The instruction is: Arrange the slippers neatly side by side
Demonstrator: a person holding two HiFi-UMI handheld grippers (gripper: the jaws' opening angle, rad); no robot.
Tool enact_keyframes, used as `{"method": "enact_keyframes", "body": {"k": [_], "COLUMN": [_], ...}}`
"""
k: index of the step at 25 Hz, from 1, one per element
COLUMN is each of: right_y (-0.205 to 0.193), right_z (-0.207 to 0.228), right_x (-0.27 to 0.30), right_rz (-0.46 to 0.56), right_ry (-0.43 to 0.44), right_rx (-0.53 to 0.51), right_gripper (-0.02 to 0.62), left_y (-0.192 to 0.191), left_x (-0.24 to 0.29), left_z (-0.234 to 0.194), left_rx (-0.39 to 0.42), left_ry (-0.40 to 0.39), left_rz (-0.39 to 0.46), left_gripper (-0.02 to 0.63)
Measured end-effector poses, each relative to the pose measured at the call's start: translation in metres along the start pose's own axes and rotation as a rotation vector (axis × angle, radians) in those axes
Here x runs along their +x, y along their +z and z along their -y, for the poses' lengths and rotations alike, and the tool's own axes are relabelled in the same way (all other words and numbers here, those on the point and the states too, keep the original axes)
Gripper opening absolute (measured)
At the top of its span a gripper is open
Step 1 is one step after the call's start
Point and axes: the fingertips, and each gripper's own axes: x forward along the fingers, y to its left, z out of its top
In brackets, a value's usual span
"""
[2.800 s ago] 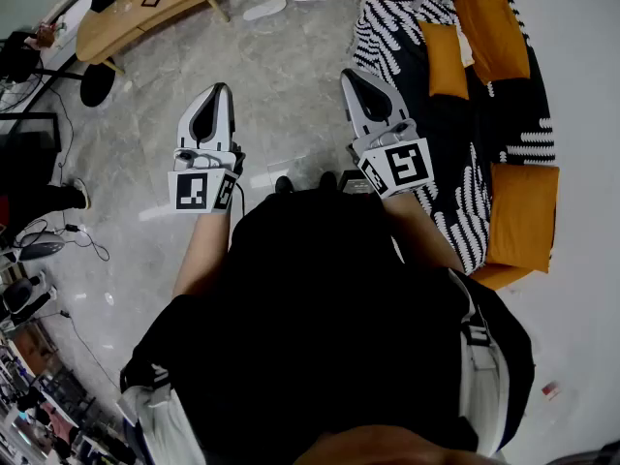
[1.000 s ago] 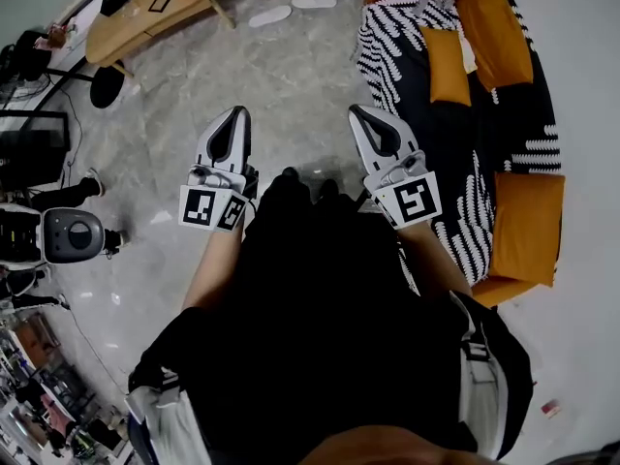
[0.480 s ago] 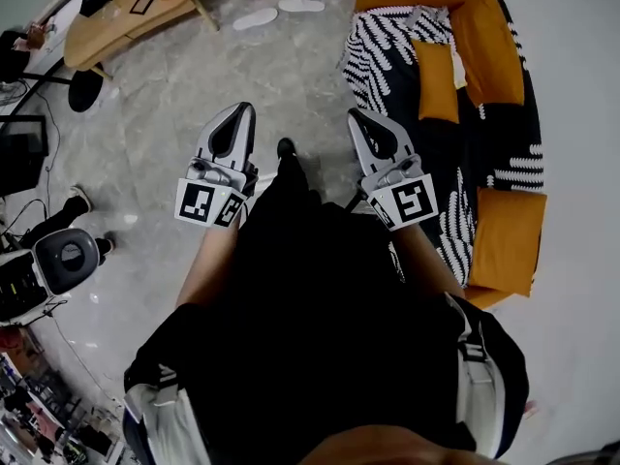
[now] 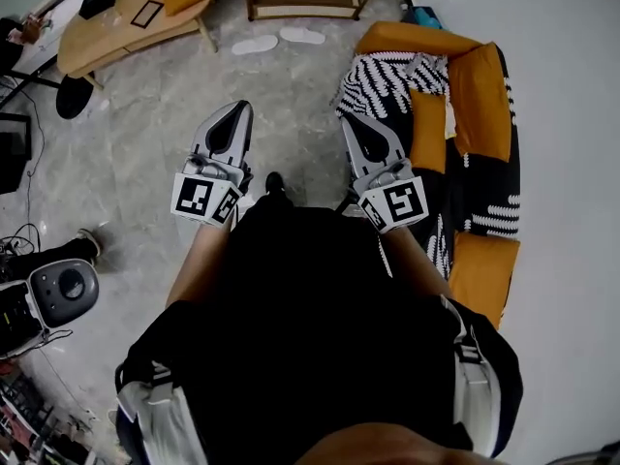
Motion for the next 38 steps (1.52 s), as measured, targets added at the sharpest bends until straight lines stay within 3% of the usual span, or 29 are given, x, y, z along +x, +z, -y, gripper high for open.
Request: {"method": "enact_keyframes", "body": {"k": [10,21,27,38], "right_y": [0.007,-0.002,-0.01,-0.005], "right_z": [0.047,0.094,0.135,0.255], "right_x": [0.055,0.091,0.131,0.207], "right_rz": [0.01,0.006,0.023,0.05], "right_ry": [-0.051,-0.081,-0.036,0.004], "right_rx": [0.013,0.053,0.067,0.106], "right_gripper": [0.031,0.032,0.032,0.031], "left_y": [0.01,-0.002,-0.01,0.015], "left_x": [0.056,0.094,0.137,0.259], "left_z": [-0.048,-0.066,-0.092,-0.139], "left_rx": [-0.004,-0.013,-0.019,0.015], "left_ry": [-0.036,-0.05,0.006,0.096], "left_rz": [0.003,-0.038,-0.043,-0.051], "left_gripper": [0.014,0.014,0.014,0.014]}}
